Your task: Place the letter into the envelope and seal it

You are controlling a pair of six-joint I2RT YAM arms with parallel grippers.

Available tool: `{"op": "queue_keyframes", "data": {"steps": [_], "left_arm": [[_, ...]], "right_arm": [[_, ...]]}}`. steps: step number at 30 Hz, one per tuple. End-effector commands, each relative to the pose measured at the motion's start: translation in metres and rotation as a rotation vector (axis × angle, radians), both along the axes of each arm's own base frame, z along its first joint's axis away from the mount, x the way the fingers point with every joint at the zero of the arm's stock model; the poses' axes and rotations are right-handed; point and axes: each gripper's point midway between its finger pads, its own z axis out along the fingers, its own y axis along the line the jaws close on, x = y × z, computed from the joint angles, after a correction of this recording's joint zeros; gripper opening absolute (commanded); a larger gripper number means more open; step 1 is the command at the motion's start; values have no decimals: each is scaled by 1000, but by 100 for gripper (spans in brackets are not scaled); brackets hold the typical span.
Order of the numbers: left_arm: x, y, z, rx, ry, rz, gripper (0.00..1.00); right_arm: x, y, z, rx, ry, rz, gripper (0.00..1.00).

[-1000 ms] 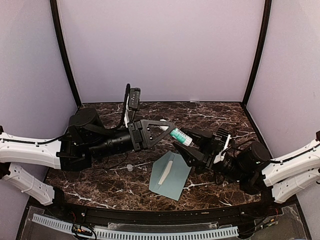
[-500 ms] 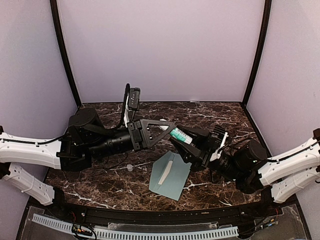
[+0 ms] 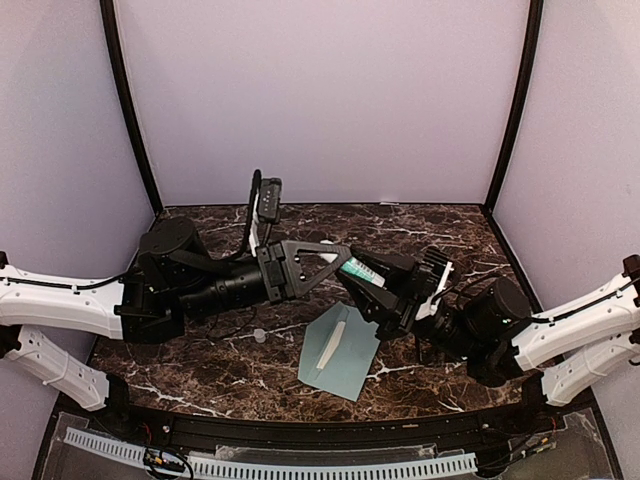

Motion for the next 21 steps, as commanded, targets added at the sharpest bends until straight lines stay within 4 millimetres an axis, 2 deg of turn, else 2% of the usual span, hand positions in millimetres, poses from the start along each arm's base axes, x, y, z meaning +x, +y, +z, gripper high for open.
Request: {"op": "queue_keyframes", "data": {"steps": [1, 5, 11, 15, 17, 19, 21], "left_arm": [[-1, 3, 7, -42, -11, -4, 4], [-1, 3, 6, -40, -9, -6, 4], [-1, 5, 4, -42, -7, -5, 4], [-2, 6, 4, -44, -7, -7, 4], [-2, 6, 5, -45, -9, -7, 4], [-2, 7, 5, -45, -10, -6, 5], [-2, 7, 4, -44, -11, -3, 9]], "right_arm": [[4, -1, 15, 49, -9, -24, 32], [4, 0, 15, 48, -11, -24, 31], [3, 3, 16, 44, -18, -18, 25], [3, 5, 14, 38, -20, -15, 16], [4, 6, 14, 38, -17, -18, 6], [5, 7, 12, 36, -12, -24, 0], [7, 8, 10, 36, -7, -30, 0]]}}
